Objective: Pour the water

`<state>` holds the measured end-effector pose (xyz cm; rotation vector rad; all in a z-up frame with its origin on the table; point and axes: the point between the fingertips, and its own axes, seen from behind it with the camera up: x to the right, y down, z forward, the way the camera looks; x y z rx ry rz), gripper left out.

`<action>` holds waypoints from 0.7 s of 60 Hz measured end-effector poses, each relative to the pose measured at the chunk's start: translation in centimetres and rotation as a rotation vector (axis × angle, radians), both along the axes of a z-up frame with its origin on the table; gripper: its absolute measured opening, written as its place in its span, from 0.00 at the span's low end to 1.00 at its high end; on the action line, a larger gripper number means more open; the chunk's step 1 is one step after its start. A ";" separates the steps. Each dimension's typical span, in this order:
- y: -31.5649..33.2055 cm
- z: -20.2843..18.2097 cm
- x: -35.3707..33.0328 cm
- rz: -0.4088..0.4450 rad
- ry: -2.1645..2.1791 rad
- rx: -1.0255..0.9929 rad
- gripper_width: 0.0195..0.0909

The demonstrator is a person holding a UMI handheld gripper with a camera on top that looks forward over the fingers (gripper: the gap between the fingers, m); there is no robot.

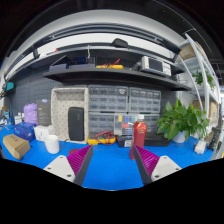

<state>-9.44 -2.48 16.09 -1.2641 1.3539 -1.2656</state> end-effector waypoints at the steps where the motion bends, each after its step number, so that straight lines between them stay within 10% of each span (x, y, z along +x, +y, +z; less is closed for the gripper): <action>1: -0.5 -0.1 0.0 -0.008 0.003 -0.001 0.90; 42: -14.8 -4.1 19.5 -0.066 -0.037 -0.048 0.86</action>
